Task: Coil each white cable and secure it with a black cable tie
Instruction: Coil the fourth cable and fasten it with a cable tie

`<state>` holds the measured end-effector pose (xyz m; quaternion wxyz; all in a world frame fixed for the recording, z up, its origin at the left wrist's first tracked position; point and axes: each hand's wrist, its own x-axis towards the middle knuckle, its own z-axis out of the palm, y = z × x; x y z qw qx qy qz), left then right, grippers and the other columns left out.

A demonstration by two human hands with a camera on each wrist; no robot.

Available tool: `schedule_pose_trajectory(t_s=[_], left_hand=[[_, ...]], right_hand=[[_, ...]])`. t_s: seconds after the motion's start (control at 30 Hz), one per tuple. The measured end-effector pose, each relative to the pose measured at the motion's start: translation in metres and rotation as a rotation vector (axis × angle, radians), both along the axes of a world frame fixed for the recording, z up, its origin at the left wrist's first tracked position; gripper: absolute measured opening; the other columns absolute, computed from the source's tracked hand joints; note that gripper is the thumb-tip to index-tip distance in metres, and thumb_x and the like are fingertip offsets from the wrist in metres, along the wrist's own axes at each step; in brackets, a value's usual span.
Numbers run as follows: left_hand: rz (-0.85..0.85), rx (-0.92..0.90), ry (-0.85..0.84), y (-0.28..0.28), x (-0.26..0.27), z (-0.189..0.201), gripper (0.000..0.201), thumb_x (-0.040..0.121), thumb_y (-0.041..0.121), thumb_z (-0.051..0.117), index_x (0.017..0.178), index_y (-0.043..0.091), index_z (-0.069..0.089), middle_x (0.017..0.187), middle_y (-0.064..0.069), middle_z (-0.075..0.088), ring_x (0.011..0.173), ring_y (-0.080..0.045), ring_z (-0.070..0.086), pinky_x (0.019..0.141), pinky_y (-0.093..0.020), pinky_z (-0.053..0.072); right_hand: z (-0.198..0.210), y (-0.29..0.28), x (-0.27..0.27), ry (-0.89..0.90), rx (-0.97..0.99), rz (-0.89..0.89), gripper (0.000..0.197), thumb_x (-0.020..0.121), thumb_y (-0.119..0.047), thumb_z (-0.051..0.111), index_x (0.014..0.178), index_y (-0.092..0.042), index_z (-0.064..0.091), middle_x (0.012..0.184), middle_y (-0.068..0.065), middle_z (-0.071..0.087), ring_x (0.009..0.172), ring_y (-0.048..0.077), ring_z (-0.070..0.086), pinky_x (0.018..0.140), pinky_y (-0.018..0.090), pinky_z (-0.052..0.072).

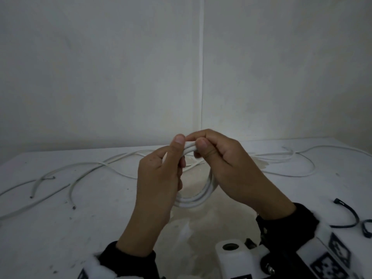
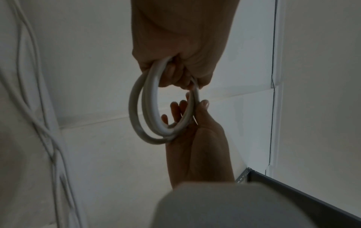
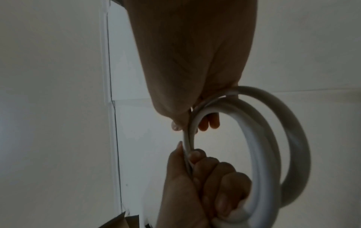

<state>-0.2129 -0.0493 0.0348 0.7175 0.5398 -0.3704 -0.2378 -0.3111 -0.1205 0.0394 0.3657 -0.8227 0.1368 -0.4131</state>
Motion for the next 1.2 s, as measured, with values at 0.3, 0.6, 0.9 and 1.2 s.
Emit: schedule_pose_trajectory(t_s=[0.3,0.6,0.9,1.2], left_hand=[[-0.045,-0.123,-0.054,0.005,0.001,0.002,0.041,0.074,0.045,0.047,0.053,0.01,0.046,0.036,0.007,0.032,0.033,-0.005,0.028,0.037,-0.015,0.028],[-0.182,-0.012,-0.237,0.009,0.004,0.007,0.041,0.078,0.044,0.035,0.066,0.009,0.052,0.04,0.006,0.038,0.036,-0.003,0.034,0.038,-0.016,0.033],[-0.166,-0.041,-0.149,0.006,0.0,0.004,0.035,0.077,0.043,0.042,0.055,0.016,0.048,0.039,0.007,0.033,0.037,-0.003,0.028,0.037,-0.016,0.029],[-0.251,0.09,-0.173,0.008,0.005,0.006,0.042,0.077,0.044,0.038,0.063,0.008,0.055,0.04,0.007,0.035,0.037,-0.003,0.031,0.04,-0.016,0.03]], right_hand=[[0.012,0.007,-0.004,-0.046,0.391,0.09,0.032,0.068,-0.054,0.046,0.075,-0.025,0.058,0.057,-0.009,0.048,0.054,0.009,0.049,0.057,0.021,0.045],[0.008,0.002,-0.004,-0.05,0.238,0.05,0.021,0.083,-0.041,0.043,0.07,-0.03,0.055,0.05,-0.012,0.041,0.049,0.008,0.037,0.056,0.036,0.038],[0.01,0.001,-0.006,-0.038,0.204,0.112,0.023,0.087,-0.037,0.04,0.089,-0.027,0.06,0.062,0.006,0.046,0.057,0.015,0.041,0.057,0.024,0.038],[0.006,-0.007,-0.011,-0.033,0.151,0.15,0.021,0.097,-0.012,0.039,0.094,-0.013,0.06,0.061,-0.026,0.056,0.06,-0.008,0.053,0.059,0.004,0.037]])
